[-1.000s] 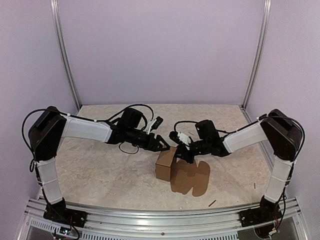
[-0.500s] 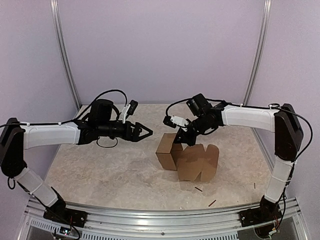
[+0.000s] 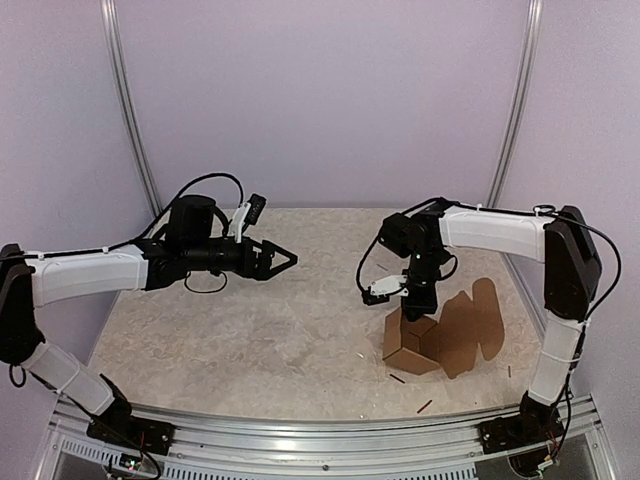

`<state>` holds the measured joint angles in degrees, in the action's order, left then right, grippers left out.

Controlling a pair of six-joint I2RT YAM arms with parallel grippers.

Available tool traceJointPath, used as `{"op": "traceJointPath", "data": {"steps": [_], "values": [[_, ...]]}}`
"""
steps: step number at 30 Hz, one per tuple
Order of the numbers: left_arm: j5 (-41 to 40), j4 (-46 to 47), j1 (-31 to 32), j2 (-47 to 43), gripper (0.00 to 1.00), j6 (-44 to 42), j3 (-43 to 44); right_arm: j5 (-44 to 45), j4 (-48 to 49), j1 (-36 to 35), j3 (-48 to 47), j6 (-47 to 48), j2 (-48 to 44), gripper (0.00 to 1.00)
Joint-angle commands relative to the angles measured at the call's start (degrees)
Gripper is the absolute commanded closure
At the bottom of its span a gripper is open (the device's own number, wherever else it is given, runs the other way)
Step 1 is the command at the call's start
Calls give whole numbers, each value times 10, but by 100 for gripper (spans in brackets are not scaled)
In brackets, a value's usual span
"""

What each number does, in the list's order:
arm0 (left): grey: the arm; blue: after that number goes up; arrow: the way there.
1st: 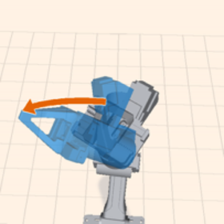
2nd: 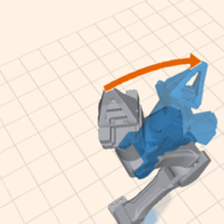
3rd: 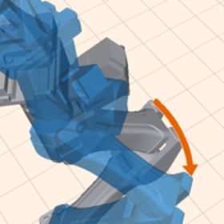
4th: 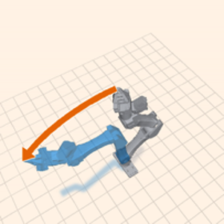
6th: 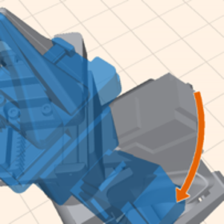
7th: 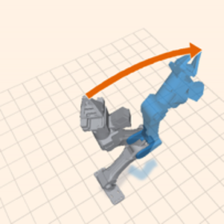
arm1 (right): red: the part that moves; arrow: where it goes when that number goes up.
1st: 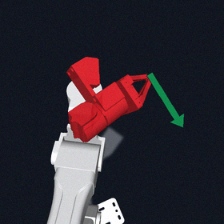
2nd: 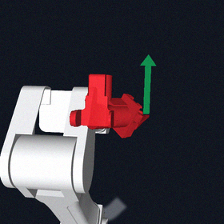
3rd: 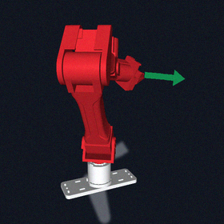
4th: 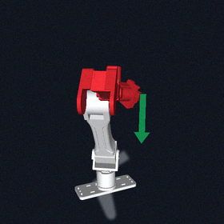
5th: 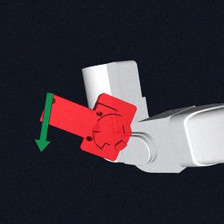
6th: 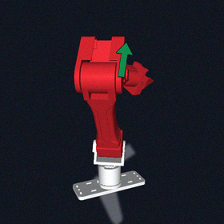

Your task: Fold the paper box

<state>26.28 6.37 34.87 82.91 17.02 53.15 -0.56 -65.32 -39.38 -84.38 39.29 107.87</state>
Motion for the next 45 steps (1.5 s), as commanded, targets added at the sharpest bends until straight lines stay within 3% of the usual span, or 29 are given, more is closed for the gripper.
{"op": "traceJointPath", "data": {"steps": [1,6,10,21,27,32,36,45], "values": [[-4,-24,-1,9,1,-11,12,70,-29,-26,26,8,-20,100],[2,-22,0,35,1,-4,26,80,-26,-61,-2,-24,32,92],[6,-15,0,44,1,3,25,62,-22,-62,-15,-37,57,91],[9,-7,1,47,1,-1,10,33,40,-61,46,-53,24,85],[13,2,1,52,1,0,7,38,74,-61,86,-63,8,90],[15,7,1,56,1,3,4,63,130,-62,133,-84,-2,93],[15,7,1,56,1,1,5,130,182,-70,163,-90,-20,94],[9,-5,0,68,1,4,18,110,168,-74,164,-80,-16,85]]}}
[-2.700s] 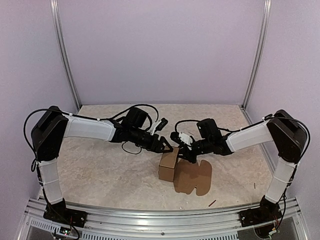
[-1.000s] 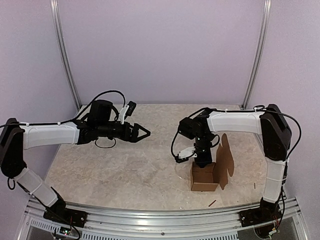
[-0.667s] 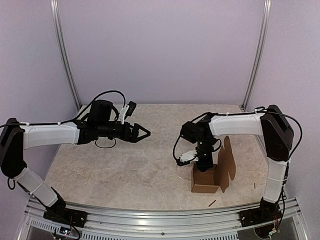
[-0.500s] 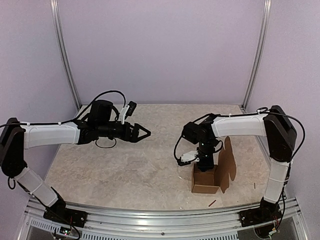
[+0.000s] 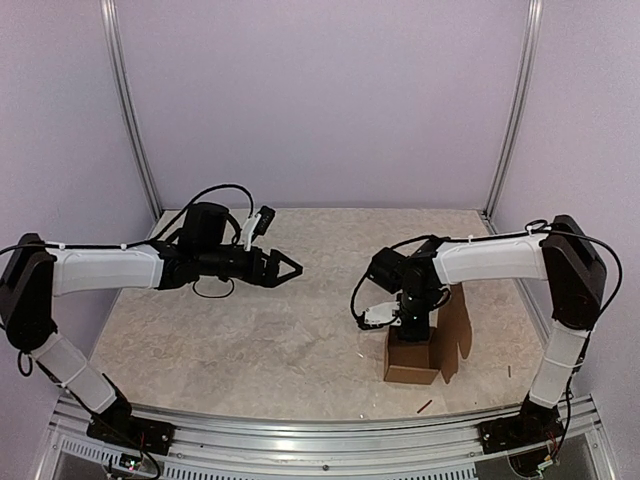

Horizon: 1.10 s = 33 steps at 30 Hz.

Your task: Fold the paper box

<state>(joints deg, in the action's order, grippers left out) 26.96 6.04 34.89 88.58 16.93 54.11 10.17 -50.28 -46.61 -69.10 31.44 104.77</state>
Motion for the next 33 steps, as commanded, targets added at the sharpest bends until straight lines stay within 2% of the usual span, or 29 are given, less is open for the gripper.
{"op": "traceJointPath", "data": {"steps": [1,12,17,23,28,33], "values": [[2,-6,0,13,1,4,13,-2,16,-2,13,0,16,85],[-12,-51,-6,33,1,-15,61,-20,22,-3,29,7,15,84],[-39,-37,-9,40,1,17,58,26,74,-3,63,-3,4,86],[-125,2,-10,33,1,84,27,101,138,-14,101,-26,-33,88],[-112,-6,-11,63,1,90,48,115,116,-14,65,-20,-57,93],[-79,59,-11,113,1,128,37,63,83,-15,4,-11,-79,94]]}}
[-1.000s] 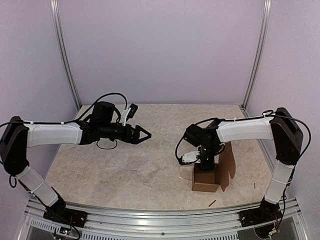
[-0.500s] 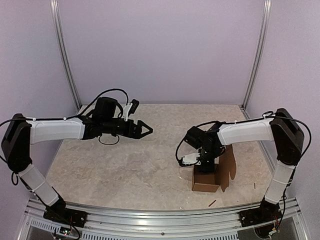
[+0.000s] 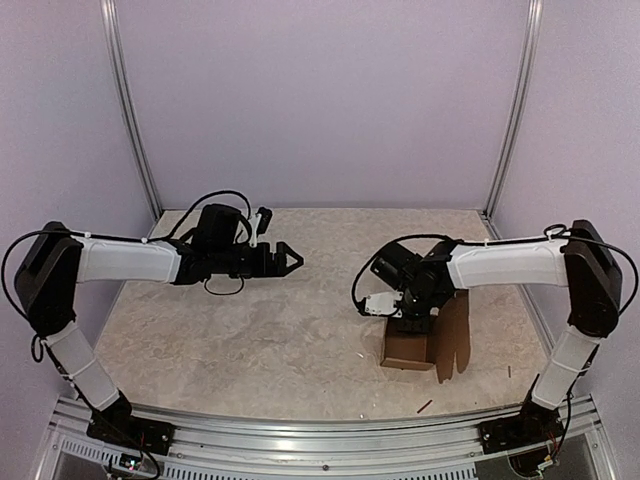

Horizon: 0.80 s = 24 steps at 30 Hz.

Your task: Fold the paper box

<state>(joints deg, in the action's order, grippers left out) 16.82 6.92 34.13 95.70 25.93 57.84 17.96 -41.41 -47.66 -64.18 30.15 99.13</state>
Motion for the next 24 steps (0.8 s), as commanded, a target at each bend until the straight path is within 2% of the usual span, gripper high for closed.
{"op": "traceJointPath", "data": {"steps": [1,6,13,15,18,21,24], "values": [[38,63,-3,64,1,47,6,-34,-13,-3,-58,5,-25,94],[105,98,3,153,1,85,55,-97,-20,-2,-109,11,-35,94],[174,103,25,235,1,108,111,-106,50,-2,-101,34,-11,93],[149,83,27,236,1,106,107,-128,24,-2,-123,42,27,93],[65,13,17,202,1,97,86,-154,-19,-5,-148,54,73,93],[-18,-55,-3,162,1,85,54,-133,-24,-16,-167,62,100,93],[-78,-105,-21,108,1,64,28,-76,-8,-36,-189,75,132,93]]}}
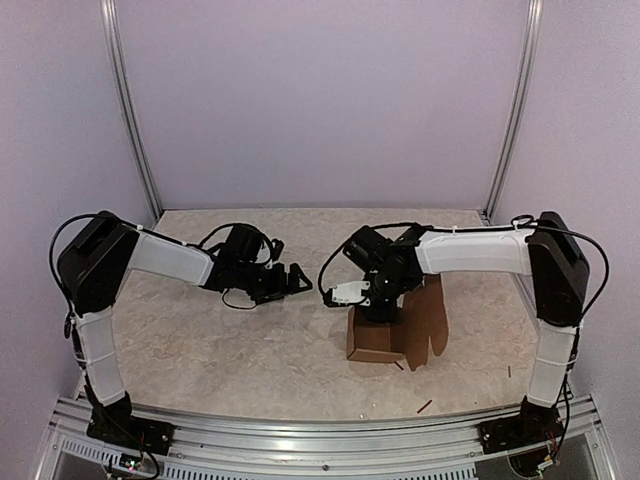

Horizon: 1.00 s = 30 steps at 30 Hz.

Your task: Fold the paper box

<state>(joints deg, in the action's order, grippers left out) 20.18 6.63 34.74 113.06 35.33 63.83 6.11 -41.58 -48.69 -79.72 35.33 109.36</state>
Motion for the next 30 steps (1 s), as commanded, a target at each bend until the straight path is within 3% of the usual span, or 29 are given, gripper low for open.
{"op": "traceJointPath", "data": {"steps": [1,10,12,17,22,23,24,26,30], "values": [[-125,-110,-32,-87,1,-40,-39,64,8,-33,-33,33,42,93],[-163,-142,-65,-188,1,-83,-72,125,79,-55,-15,78,84,92],[-160,-144,-67,-195,1,-89,-69,120,71,-55,-21,76,80,88],[-149,-146,-72,-204,1,-106,-58,43,-6,-55,-73,72,41,63],[-132,-163,-75,-218,1,-135,-25,7,-110,-55,-134,109,18,29],[-131,-165,-75,-221,1,-139,-21,8,-127,-55,-145,114,13,22],[-131,-166,-76,-225,1,-142,-20,10,-133,-55,-153,119,5,3],[-149,-161,-76,-238,1,-144,-23,0,-145,-55,-178,125,-12,0],[-274,-122,-76,-280,1,-157,-30,-17,-126,-48,-225,115,-66,0]]}}
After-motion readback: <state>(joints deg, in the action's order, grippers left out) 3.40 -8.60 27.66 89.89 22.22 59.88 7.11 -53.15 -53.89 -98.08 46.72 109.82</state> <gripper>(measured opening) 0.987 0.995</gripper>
